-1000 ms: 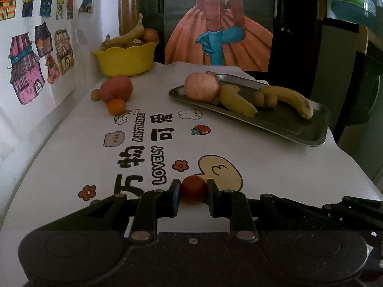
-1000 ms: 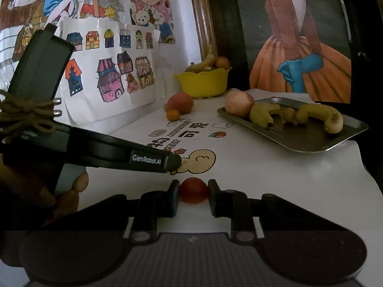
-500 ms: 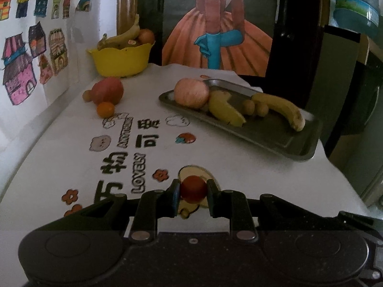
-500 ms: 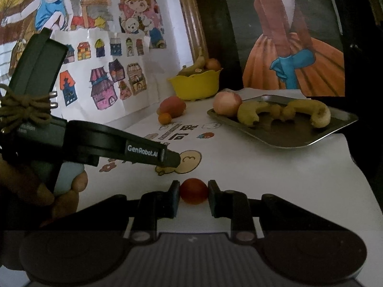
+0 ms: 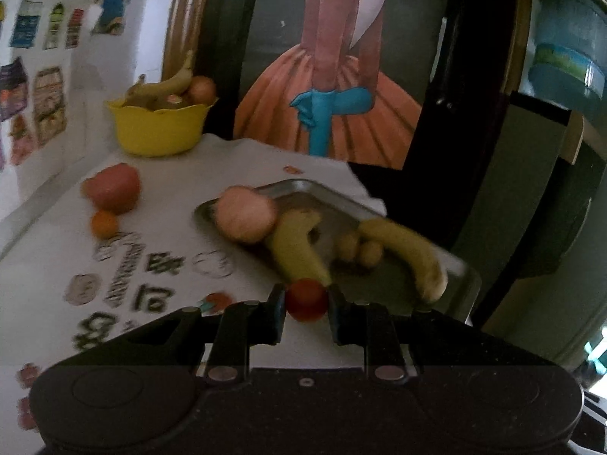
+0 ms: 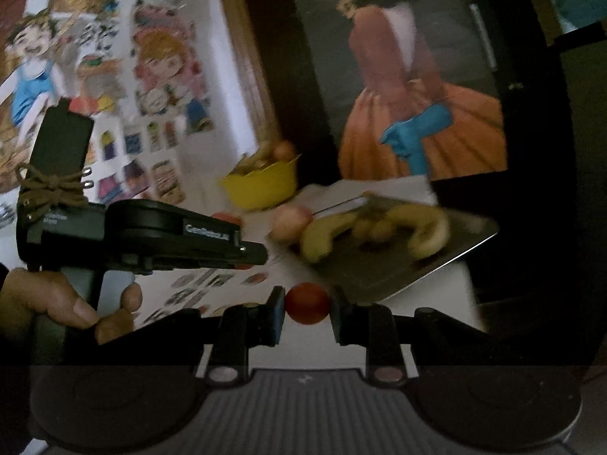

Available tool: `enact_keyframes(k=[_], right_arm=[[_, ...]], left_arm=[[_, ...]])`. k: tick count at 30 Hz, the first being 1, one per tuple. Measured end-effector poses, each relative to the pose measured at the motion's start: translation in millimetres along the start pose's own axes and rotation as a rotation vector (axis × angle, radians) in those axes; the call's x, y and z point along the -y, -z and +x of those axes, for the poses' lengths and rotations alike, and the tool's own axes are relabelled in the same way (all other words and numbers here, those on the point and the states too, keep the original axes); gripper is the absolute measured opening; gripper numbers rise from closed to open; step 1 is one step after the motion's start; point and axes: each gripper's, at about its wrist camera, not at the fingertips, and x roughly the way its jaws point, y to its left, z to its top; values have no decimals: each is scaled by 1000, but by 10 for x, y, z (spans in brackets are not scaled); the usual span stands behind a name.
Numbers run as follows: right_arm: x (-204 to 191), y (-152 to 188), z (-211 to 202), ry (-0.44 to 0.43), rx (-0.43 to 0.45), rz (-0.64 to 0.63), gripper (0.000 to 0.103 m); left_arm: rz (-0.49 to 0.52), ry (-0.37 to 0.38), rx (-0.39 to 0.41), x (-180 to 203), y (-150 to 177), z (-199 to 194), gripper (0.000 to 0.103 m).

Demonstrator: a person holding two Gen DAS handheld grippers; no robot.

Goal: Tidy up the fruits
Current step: 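Carry the tomato onto the metal tray and open the left tool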

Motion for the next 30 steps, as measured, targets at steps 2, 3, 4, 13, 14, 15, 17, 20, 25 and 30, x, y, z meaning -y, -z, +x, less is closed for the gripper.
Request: enact_keyframes(k=[2, 3, 4, 13, 14, 15, 17, 20, 25, 30], right_arm=[[109, -44, -9, 26, 17, 10, 28], [165, -72, 0, 38, 24, 11, 28], [211, -94, 10, 48, 30, 10, 28], [558, -267, 231, 86, 29, 52, 29], [574, -276, 256, 86, 27, 55, 29], [576, -285, 287, 91, 24, 48, 29], [566, -300, 352, 101, 8, 33, 29], [572, -321, 464, 89, -33, 31, 29], [613, -317, 584, 67, -100, 51, 29], [594, -315, 606, 68, -117, 39, 29]], left_arm=[[-2, 14, 7, 90, -30, 127, 24], [1, 18, 8, 136, -39, 185, 24], [7, 24, 8, 192, -51, 254, 24], [45, 42, 26, 404, 9, 617, 25], [45, 46, 19, 395, 19, 641, 25], [47, 48, 14, 385, 25, 653, 25], [50, 43, 12, 369, 34, 669, 25], [38, 46, 8, 330, 42, 679, 25], [16, 58, -18, 271, 60, 712, 25], [17, 57, -17, 269, 72, 705, 25]])
